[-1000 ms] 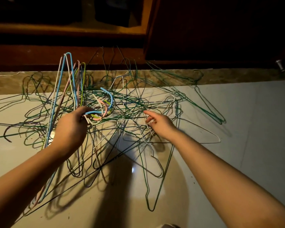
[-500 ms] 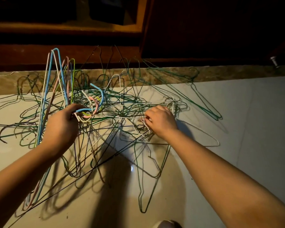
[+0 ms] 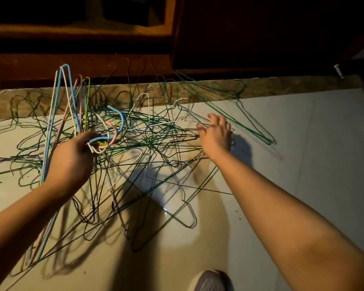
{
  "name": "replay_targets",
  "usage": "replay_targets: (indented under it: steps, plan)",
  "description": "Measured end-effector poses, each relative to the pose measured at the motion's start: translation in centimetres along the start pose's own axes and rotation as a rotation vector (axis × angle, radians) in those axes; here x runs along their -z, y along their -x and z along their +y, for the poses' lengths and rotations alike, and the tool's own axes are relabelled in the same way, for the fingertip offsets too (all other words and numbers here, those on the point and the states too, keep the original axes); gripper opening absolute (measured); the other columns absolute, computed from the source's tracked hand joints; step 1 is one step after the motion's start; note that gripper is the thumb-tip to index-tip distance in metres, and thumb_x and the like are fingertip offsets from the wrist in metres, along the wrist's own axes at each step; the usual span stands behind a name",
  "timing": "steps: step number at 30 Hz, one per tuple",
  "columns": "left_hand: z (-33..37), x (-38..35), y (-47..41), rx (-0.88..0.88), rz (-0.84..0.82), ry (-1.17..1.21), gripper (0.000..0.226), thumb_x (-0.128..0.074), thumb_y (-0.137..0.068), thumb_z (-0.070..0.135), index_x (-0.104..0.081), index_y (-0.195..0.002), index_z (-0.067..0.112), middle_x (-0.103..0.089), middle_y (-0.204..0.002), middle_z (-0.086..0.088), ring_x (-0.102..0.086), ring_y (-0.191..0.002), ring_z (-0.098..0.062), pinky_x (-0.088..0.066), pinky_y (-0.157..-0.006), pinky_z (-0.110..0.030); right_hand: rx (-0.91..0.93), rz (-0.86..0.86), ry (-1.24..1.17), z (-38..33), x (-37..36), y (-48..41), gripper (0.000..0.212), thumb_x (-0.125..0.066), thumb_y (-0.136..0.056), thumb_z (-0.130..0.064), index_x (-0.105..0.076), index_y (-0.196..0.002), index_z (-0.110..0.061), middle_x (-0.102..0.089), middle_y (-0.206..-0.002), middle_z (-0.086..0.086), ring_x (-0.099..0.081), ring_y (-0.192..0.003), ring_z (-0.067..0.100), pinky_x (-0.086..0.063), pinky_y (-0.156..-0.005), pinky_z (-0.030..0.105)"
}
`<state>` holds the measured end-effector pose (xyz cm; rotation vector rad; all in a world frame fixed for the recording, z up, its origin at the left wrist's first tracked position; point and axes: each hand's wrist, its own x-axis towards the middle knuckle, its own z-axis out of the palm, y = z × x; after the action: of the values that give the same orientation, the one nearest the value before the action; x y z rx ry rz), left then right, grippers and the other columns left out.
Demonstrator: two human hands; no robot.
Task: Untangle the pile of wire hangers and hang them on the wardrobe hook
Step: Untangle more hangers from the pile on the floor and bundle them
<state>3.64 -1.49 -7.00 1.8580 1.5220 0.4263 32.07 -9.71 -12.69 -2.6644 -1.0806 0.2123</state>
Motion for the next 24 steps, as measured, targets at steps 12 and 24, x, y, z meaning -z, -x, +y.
replay_targets:
  steps: [12, 24]
  plan:
    - [0.6, -2.0, 0.4, -0.065, -0.066, -0.112, 0.047, -0.046, -0.086, -0.011, -0.057, -0.126, 0.011, -0.063, -0.116, -0.021, -0.058, -0.100, -0.035, -0.043, -0.076, -0.038, -0.317, -0.236, -0.110, 8.0, -3.4, 2.1, 0.038, -0.049, -0.092, -0.043, -0.057, -0.117, -0.015, -0.061, -0.118, 0.013, -0.055, -0.109, 0.032, -0.044, -0.087, 0.036]
    - [0.1, -4.6, -1.1, -0.215, -0.145, -0.279, 0.045, -0.045, -0.083, -0.011, -0.063, -0.117, 0.012, -0.069, -0.097, -0.019, -0.056, -0.065, -0.027, -0.035, -0.053, -0.028, -0.323, -0.194, -0.501, 8.4, -3.5, 0.0, 0.019, -0.056, -0.091, -0.022, -0.061, -0.103, -0.008, -0.060, -0.088, 0.005, -0.056, -0.083, 0.021, -0.041, -0.071, 0.028]
